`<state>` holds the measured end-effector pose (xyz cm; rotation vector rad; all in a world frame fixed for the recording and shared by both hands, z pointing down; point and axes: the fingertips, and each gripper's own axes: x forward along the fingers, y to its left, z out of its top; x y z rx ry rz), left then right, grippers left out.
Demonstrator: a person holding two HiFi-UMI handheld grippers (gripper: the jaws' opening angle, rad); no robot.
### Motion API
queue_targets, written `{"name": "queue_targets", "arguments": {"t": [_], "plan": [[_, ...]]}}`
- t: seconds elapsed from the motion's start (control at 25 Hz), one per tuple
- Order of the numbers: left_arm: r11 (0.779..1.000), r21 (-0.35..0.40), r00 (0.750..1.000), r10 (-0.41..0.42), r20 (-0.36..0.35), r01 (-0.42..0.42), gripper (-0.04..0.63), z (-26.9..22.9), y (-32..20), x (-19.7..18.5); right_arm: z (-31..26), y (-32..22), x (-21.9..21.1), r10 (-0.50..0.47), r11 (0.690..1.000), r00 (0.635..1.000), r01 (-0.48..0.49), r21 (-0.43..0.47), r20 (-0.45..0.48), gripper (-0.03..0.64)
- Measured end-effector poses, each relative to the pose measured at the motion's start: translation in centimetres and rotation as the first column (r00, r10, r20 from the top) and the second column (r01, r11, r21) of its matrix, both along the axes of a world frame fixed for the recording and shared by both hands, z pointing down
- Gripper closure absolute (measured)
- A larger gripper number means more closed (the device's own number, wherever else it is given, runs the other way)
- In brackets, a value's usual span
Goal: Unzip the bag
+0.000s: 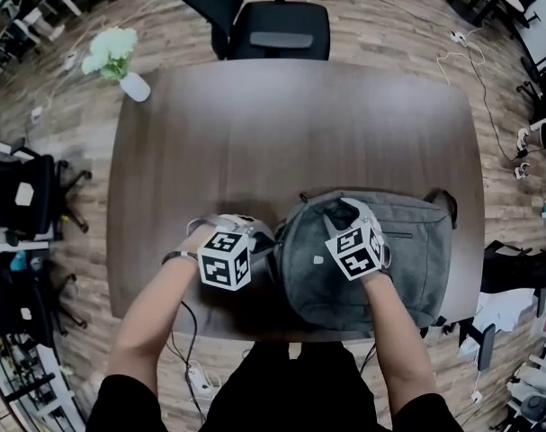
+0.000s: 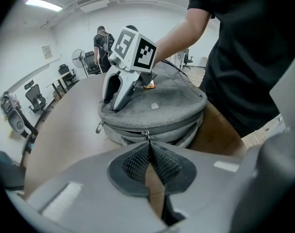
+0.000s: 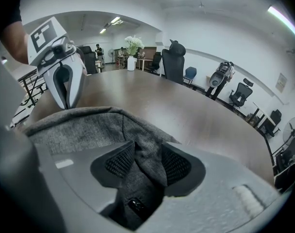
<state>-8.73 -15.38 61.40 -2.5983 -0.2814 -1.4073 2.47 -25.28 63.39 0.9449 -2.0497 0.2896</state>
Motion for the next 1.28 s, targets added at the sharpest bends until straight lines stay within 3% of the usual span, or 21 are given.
{"name": "queue_targets", "arguments": {"t": [0.4, 0.76, 0.96, 1.08, 1.28], "plan": [[0.996, -0.073, 0.998, -0.057, -0.036, 0.054, 0.574, 0.2, 5.8, -0.1, 0.1, -0.4, 0.1, 0.013, 1.000, 1.000, -0.013, 0.018, -0.001, 0.449], [0.994, -0.049, 0.993, -0.105, -0.059, 0.102, 0.574, -0.2, 8.5, -0.1, 0.2, -0.5, -0.1, 0.032, 0.999, 0.999, -0.032, 0.041, 0.001, 0.449], [0.993, -0.043, 0.993, -0.110, -0.033, 0.109, 0.571, -0.1, 10.3, 0.2, 0.2, -0.9, 0.0, 0.050, 0.998, 0.999, -0.050, 0.048, -0.007, 0.449], [0.983, -0.094, 0.986, -0.160, -0.054, 0.155, 0.571, 0.4, 12.5, 1.3, 0.3, -0.8, 0.2, 0.058, 0.997, 0.998, -0.058, 0.050, -0.008, 0.449], [0.947, -0.160, 0.950, -0.296, -0.095, 0.279, 0.569, 0.5, 14.6, 2.2, 0.2, -0.9, 0.1, 0.055, 0.997, 0.998, -0.055, 0.054, 0.003, 0.449]]}}
